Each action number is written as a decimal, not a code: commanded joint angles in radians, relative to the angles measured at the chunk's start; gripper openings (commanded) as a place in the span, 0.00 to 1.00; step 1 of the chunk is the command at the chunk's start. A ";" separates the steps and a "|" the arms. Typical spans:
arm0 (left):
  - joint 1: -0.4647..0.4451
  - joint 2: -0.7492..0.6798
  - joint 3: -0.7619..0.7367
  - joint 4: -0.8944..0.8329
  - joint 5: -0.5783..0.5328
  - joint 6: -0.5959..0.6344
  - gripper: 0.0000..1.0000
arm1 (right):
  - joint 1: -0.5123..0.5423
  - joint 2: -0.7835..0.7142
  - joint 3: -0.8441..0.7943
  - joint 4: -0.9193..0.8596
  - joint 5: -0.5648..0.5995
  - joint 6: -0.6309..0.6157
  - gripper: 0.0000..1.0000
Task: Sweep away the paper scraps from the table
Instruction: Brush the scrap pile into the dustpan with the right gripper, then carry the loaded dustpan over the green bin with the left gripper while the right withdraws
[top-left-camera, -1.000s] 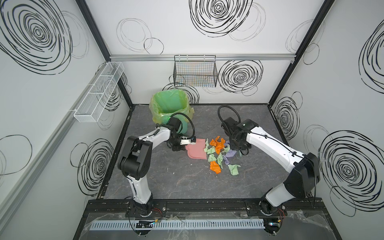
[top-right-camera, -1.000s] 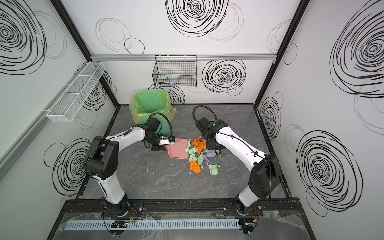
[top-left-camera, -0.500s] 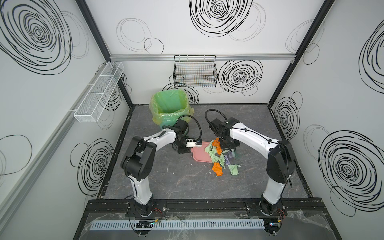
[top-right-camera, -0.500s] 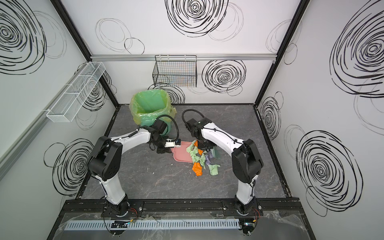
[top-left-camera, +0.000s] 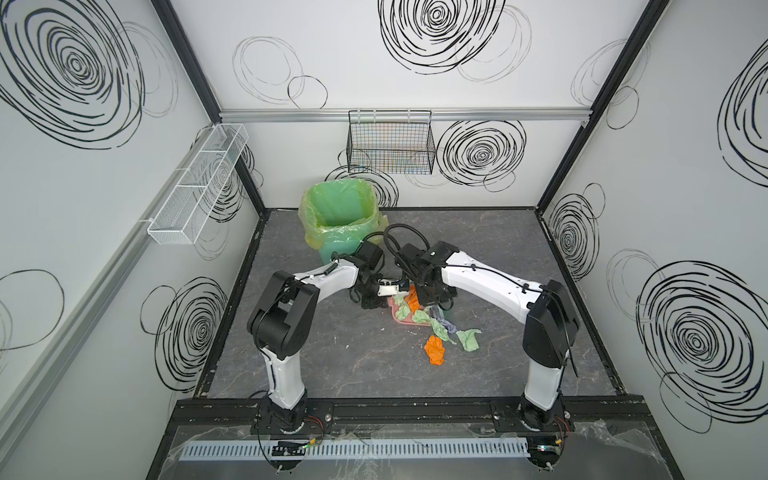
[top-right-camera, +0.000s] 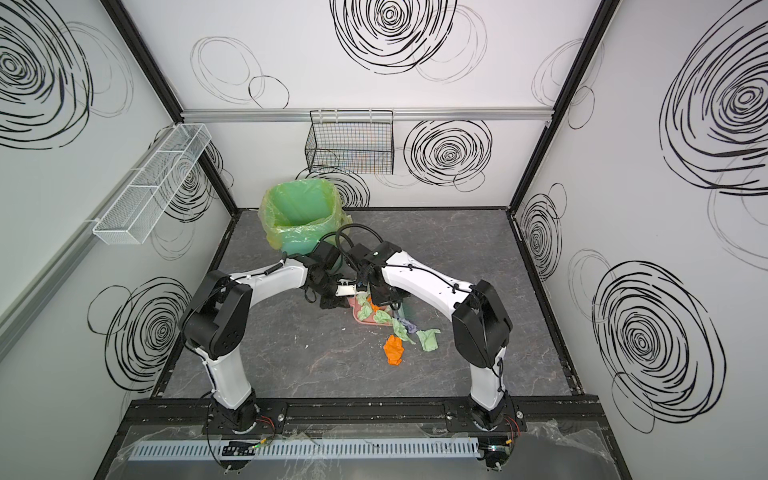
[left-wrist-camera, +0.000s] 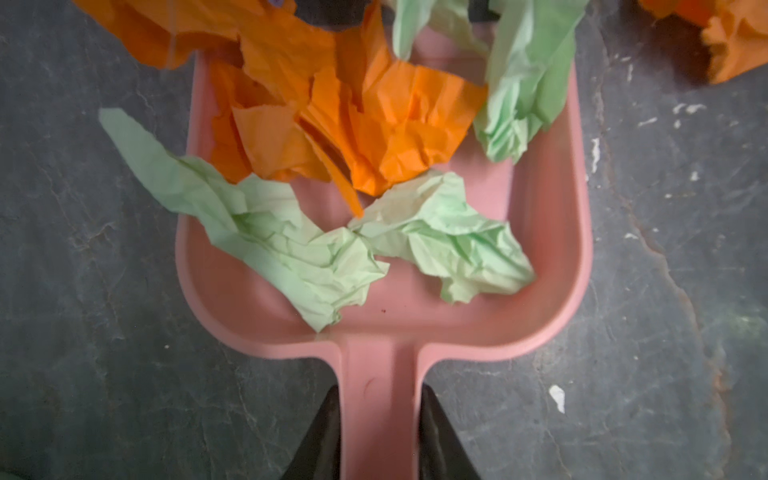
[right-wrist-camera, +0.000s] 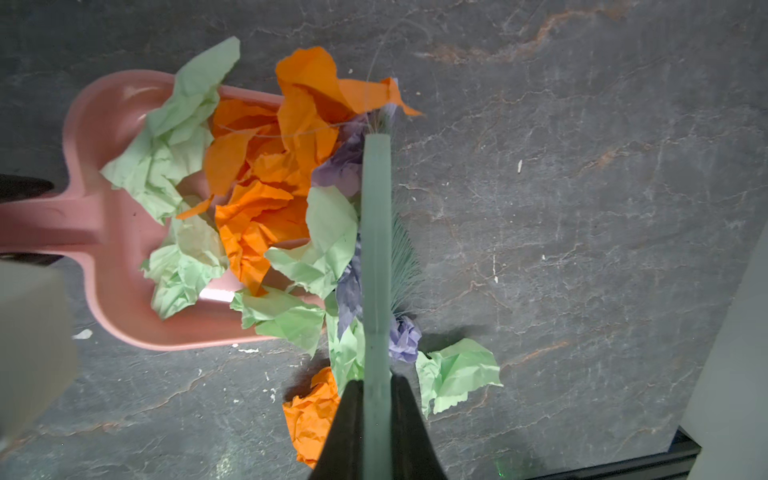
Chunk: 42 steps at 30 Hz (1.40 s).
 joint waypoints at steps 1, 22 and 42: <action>-0.008 0.031 0.020 0.023 0.016 -0.026 0.00 | 0.025 -0.011 0.047 -0.012 -0.032 0.022 0.00; -0.007 0.013 -0.002 0.063 0.117 -0.084 0.00 | 0.027 -0.242 0.023 -0.051 -0.011 0.033 0.00; 0.044 -0.117 -0.010 0.038 0.290 -0.091 0.00 | -0.233 -0.606 -0.232 0.071 0.008 -0.032 0.00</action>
